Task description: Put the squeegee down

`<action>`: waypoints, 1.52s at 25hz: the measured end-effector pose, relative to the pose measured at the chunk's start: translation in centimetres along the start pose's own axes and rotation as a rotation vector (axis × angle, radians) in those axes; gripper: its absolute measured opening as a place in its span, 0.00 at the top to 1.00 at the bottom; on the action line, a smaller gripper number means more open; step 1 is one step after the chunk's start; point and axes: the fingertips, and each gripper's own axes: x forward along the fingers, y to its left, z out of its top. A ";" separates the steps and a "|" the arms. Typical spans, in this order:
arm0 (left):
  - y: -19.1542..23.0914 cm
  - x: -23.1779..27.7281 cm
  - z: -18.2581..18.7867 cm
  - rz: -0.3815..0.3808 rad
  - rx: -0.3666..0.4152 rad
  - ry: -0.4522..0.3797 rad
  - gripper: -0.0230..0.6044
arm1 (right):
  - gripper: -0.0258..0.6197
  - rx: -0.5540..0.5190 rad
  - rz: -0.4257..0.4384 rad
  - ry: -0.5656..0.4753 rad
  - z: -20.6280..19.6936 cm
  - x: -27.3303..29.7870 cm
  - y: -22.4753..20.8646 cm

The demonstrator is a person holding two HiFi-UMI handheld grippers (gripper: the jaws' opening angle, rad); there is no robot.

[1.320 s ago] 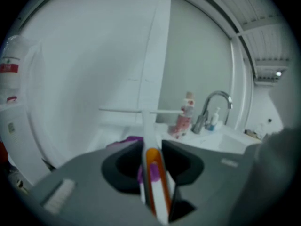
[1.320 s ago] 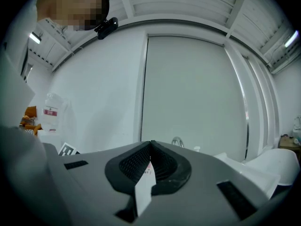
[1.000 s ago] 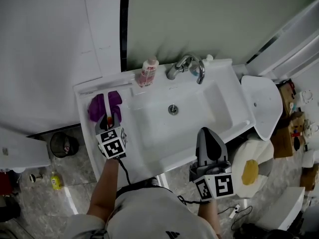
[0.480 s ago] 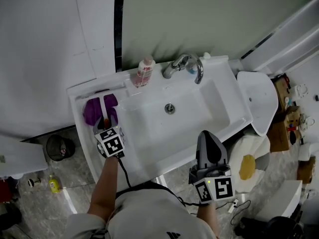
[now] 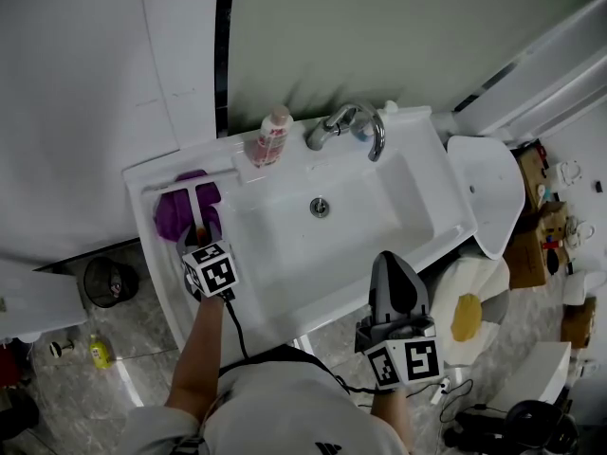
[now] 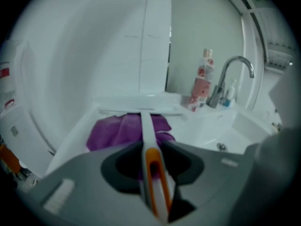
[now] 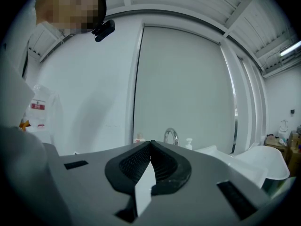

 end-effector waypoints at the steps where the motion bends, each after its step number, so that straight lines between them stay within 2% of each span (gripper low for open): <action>1: 0.0 0.0 0.0 -0.003 0.001 0.003 0.75 | 0.96 0.000 0.000 -0.001 0.0 0.0 0.1; 9: -0.4 -0.2 0.2 -0.034 0.015 -0.002 0.67 | 0.96 0.000 0.008 -0.008 0.2 -0.5 0.3; 14: -0.3 -2.5 1.6 -0.038 0.043 -0.067 0.67 | 0.96 0.000 0.046 -0.025 0.6 -0.6 1.1; 16: -0.1 -3.9 2.3 -0.029 0.063 -0.106 0.72 | 0.96 0.001 0.071 -0.032 0.7 -0.5 1.6; 19: 0.2 -6.3 3.3 -0.009 0.100 -0.166 0.91 | 0.96 0.007 0.113 -0.042 0.8 -0.5 2.5; 20: 0.2 -7.0 3.5 -0.006 0.112 -0.185 0.94 | 0.96 0.009 0.127 -0.045 0.8 -0.5 2.8; 25: 0.2 -10.8 5.2 -0.018 0.146 -0.282 0.95 | 0.96 0.007 0.193 -0.055 0.6 -0.7 4.2; 31: 0.0 -16.1 7.0 -0.067 0.089 -0.388 0.95 | 0.96 -0.014 0.242 -0.068 0.9 -1.9 4.6; 38: -0.8 -22.8 8.5 -0.091 0.089 -0.511 0.95 | 0.96 -0.038 0.272 -0.094 1.6 -3.8 4.3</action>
